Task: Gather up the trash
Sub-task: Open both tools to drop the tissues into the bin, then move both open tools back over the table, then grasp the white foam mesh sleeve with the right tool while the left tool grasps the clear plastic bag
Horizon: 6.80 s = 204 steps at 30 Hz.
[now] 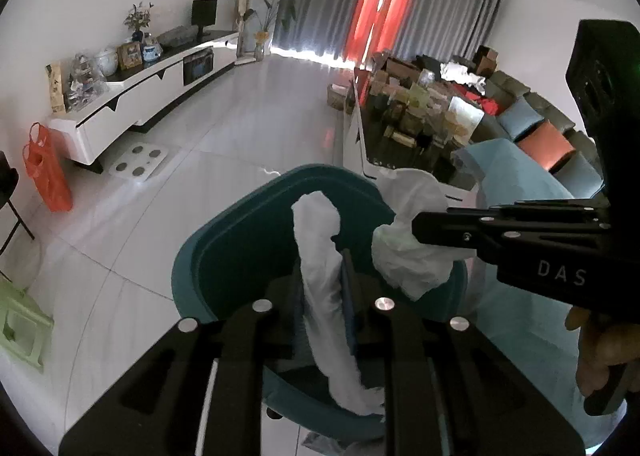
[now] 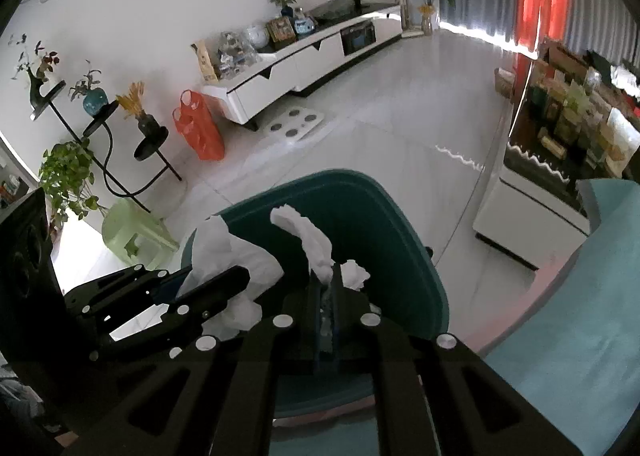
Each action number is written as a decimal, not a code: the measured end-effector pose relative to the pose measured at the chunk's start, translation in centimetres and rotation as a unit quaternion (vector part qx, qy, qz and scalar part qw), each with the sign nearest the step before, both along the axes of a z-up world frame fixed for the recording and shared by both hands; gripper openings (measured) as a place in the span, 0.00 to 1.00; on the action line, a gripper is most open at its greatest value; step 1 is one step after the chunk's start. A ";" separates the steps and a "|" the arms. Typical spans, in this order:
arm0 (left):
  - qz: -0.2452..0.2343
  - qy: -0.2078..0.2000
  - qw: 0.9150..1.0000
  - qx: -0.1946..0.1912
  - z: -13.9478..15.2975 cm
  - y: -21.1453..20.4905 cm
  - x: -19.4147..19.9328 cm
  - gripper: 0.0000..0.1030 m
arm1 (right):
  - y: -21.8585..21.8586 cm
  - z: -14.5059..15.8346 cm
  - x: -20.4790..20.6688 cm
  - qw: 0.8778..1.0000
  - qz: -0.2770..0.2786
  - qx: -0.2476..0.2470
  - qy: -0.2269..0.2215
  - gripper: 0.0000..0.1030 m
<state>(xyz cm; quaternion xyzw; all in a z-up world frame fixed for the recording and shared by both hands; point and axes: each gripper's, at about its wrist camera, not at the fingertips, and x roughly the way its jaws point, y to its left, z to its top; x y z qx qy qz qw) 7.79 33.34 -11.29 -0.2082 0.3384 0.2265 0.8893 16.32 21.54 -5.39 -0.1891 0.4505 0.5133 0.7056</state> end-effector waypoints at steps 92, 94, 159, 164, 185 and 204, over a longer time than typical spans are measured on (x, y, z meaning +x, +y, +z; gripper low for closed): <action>-0.228 -0.198 0.944 0.132 18.5 -31.2 -3.9 0.95 | -41.8 9.6 -5.6 0.858 -0.394 0.188 -0.271 0.94; -0.242 -0.197 0.941 0.131 18.1 -32.4 -3.8 0.95 | -42.8 9.3 -6.0 0.852 -0.405 0.182 -0.276 0.94; -0.402 -0.064 0.911 0.068 12.2 -43.8 14.0 0.95 | -50.5 8.0 0.1 0.841 -0.472 0.071 -0.254 0.94; -0.397 -0.035 0.916 0.044 10.6 -44.3 17.4 0.95 | -50.7 7.8 1.9 0.849 -0.466 0.069 -0.240 0.94; -0.374 0.058 0.925 0.019 5.0 -44.3 25.0 0.58 | -50.2 6.6 5.2 0.861 -0.456 0.057 -0.217 0.94; -0.386 0.009 0.922 -0.005 5.6 -44.1 22.7 0.24 | -49.5 5.5 7.5 0.878 -0.425 0.030 -0.216 0.93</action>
